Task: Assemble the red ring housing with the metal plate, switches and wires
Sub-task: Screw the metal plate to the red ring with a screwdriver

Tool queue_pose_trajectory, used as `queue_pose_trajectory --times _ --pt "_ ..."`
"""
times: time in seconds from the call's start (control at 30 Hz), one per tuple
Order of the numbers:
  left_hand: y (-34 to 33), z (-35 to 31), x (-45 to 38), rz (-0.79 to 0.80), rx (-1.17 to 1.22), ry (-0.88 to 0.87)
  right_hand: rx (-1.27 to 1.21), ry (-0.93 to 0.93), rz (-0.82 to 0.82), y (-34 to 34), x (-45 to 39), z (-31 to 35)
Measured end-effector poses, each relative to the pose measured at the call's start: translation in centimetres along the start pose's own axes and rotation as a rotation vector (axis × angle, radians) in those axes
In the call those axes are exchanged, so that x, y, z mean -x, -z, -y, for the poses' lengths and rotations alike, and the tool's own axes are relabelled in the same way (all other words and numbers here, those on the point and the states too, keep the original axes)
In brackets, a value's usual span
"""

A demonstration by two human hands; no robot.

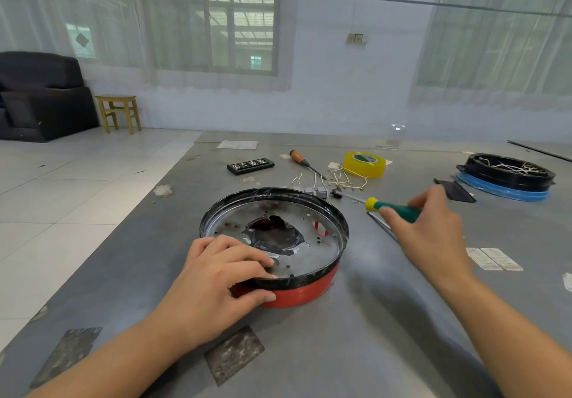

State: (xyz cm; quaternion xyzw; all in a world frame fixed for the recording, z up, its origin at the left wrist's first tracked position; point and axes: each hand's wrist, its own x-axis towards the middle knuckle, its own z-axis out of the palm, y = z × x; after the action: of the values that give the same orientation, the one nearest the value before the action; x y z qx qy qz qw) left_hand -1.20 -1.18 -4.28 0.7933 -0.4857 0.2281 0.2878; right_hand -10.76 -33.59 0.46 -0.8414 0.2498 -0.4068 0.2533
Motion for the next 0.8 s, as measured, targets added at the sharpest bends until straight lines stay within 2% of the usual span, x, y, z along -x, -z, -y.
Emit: queue_pose_trajectory --times 0.17,0.3,0.43,0.63,0.73,0.8 --pt "-0.2 0.0 0.2 -0.025 0.011 -0.018 0.165 -0.083 0.24 -1.6 0.9 -1.5" --pt "-0.2 0.2 0.4 -0.044 0.001 -0.074 0.304 -0.055 0.381 -1.9 1.3 -1.3" --pt "-0.3 0.3 0.4 -0.08 -0.017 -0.162 0.442 0.026 0.451 -2.0 1.6 -0.8" --pt "-0.3 0.2 0.4 -0.186 -0.144 -0.32 0.479 0.059 0.537 -2.0 2.0 -0.5" --pt "-0.3 0.0 0.4 -0.219 -0.17 -0.352 0.448 0.125 0.457 -2.0 1.9 -0.3" --pt "-0.3 0.0 0.4 -0.224 -0.18 -0.362 0.263 0.185 0.318 -1.7 2.0 0.3"
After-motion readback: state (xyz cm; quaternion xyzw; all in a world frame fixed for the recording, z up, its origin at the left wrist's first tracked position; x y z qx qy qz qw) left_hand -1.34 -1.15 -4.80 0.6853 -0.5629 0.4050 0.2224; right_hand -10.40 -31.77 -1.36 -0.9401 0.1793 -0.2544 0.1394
